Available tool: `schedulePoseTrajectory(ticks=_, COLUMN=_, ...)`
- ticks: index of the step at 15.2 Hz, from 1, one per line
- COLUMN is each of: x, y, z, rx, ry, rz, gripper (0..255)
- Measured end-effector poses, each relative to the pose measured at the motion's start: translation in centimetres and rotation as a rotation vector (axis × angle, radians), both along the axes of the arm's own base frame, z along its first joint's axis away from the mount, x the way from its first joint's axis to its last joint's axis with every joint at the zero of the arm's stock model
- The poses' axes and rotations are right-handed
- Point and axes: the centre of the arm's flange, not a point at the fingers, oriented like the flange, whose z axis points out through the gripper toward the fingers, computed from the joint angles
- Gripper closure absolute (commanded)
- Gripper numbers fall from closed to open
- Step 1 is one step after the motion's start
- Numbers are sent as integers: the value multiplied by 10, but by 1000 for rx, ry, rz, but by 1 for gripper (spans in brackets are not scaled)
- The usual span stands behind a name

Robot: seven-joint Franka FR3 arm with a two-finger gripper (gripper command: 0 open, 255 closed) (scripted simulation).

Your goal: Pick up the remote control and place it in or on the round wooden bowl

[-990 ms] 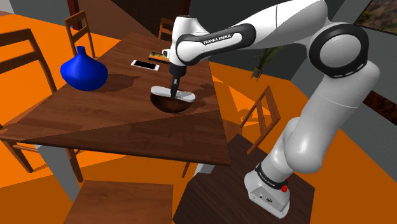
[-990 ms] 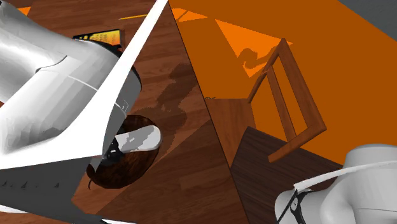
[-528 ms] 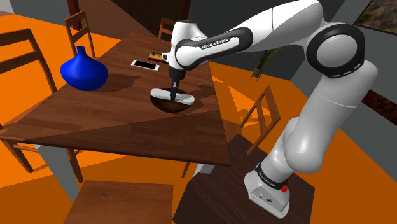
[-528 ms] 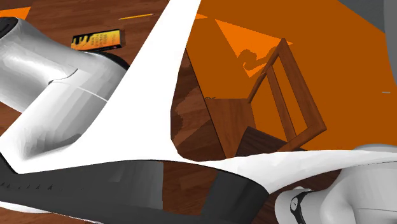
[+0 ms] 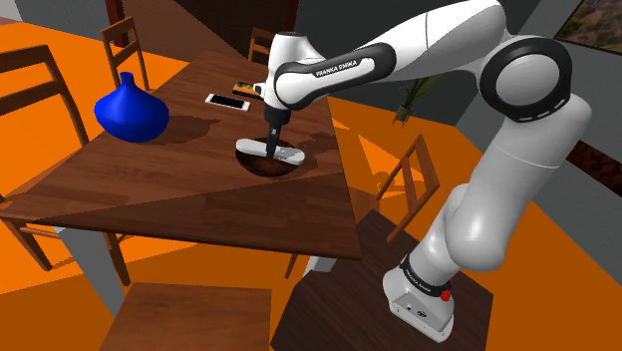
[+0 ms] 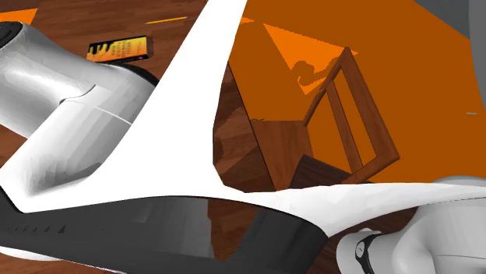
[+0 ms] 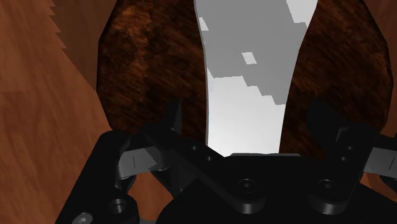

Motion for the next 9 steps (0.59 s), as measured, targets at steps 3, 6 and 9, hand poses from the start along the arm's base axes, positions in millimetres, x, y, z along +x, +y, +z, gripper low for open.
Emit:
schedulePoseTrajectory(ticks=3, x=-1, y=2, z=15, rx=0, ry=-1, rz=0, gripper=0)
schedulePoseTrajectory(ticks=6, x=0, y=2, z=44, rx=0, ry=-2, rz=0, gripper=0)
schedulePoseTrajectory(ticks=9, x=0, y=1, z=49, rx=0, ry=0, rz=0, gripper=0)
